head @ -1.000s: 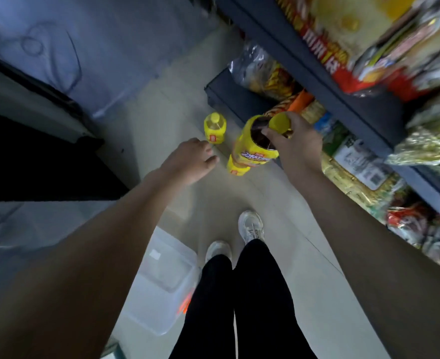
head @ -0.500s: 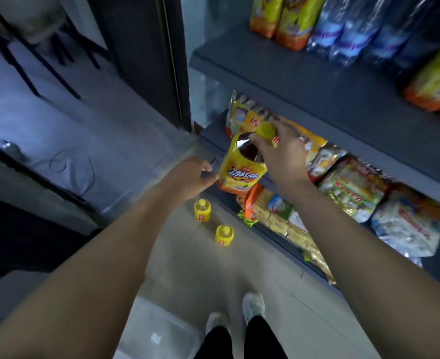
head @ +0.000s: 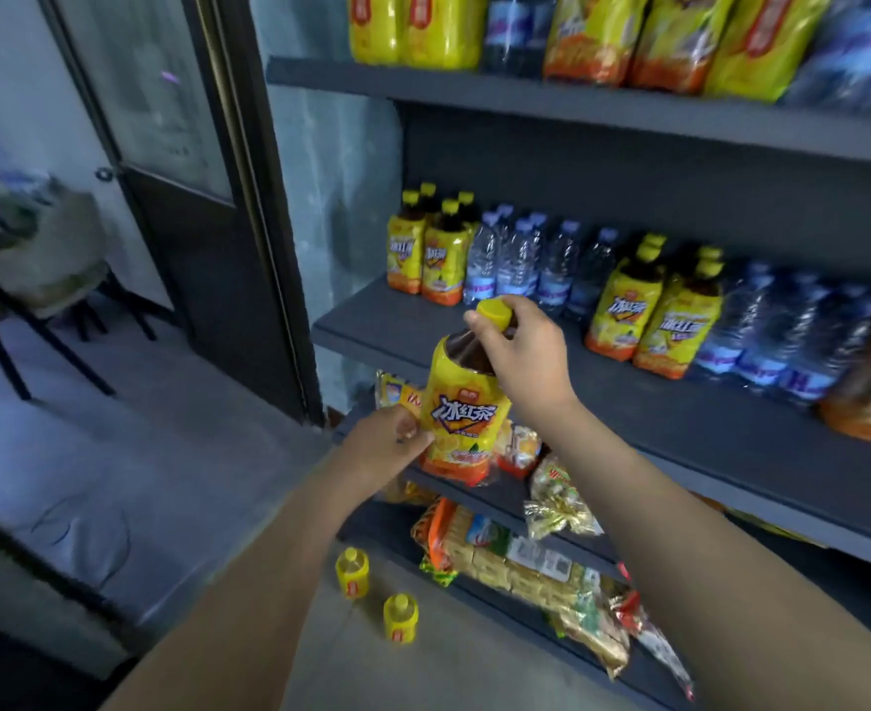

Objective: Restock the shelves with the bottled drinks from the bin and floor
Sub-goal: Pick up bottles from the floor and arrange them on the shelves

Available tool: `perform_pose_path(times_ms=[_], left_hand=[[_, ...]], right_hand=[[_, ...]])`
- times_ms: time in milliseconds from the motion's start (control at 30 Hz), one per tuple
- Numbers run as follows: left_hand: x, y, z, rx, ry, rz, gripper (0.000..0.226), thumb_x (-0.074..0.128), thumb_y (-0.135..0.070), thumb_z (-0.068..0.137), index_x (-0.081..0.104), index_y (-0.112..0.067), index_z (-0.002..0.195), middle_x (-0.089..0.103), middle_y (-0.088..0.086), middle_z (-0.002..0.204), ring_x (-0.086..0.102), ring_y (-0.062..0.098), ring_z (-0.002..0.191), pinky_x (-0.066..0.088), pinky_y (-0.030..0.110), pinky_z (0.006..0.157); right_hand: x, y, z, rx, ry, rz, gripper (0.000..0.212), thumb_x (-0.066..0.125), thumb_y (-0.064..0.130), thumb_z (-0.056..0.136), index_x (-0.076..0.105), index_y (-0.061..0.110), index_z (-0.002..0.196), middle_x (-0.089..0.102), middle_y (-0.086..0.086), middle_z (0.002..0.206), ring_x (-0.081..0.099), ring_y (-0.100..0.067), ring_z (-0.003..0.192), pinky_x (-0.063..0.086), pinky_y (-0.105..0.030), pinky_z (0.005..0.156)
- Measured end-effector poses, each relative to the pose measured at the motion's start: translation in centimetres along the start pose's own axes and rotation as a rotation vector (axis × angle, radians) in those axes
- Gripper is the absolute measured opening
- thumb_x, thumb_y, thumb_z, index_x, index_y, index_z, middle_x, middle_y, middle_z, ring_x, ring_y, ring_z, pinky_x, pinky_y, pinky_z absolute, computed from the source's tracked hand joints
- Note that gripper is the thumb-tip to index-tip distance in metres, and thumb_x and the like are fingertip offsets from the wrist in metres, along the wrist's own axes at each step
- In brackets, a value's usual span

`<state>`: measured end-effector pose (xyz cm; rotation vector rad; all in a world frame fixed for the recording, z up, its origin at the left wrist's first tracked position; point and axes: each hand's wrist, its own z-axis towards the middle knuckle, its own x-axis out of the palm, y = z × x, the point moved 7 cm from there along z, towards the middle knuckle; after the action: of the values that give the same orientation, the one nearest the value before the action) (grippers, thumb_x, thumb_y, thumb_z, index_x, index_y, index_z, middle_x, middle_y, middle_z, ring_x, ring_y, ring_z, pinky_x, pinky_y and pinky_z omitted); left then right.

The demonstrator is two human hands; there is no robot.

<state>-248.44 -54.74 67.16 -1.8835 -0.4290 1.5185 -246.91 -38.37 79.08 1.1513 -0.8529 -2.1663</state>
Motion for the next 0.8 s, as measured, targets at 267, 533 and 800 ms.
perform_pose_path(times_ms=[267,533,800], left_hand=[[0.9,-8.2,-4.4,0.057,-0.128,-0.232,0.023,0.059,-0.030,0.090,0.056,-0.011,0.103,0.056,-0.003,0.095,0.054,0.013,0.092,0.037,0.016,0.065],[4.9,-15.6,-7.9,0.098,-0.120,-0.330,0.017,0.065,-0.031,0.085,0.060,-0.016,0.091,0.057,-0.011,0.082,0.054,0.006,0.081,0.037,0.009,0.059],[4.5,-23.2,-9.0,0.231,-0.051,-0.308,0.020,0.064,-0.039,0.085,0.060,-0.020,0.089,0.059,-0.010,0.088,0.057,0.009,0.087,0.043,0.018,0.068]], right_hand=[[-9.8,1.7,-1.3,-0.019,-0.071,0.089,0.041,0.061,0.041,0.088,0.057,0.010,0.114,0.060,0.002,0.082,0.061,-0.021,0.087,0.050,-0.038,0.078],[-19.0,-0.1,-3.3,0.042,-0.162,0.148,0.043,0.063,0.042,0.086,0.059,0.009,0.113,0.057,0.007,0.081,0.054,-0.009,0.076,0.040,-0.024,0.067],[-26.4,1.5,-2.5,0.036,-0.272,0.220,0.034,0.066,0.041,0.084,0.061,0.010,0.097,0.067,-0.005,0.077,0.064,-0.020,0.077,0.051,-0.036,0.073]])
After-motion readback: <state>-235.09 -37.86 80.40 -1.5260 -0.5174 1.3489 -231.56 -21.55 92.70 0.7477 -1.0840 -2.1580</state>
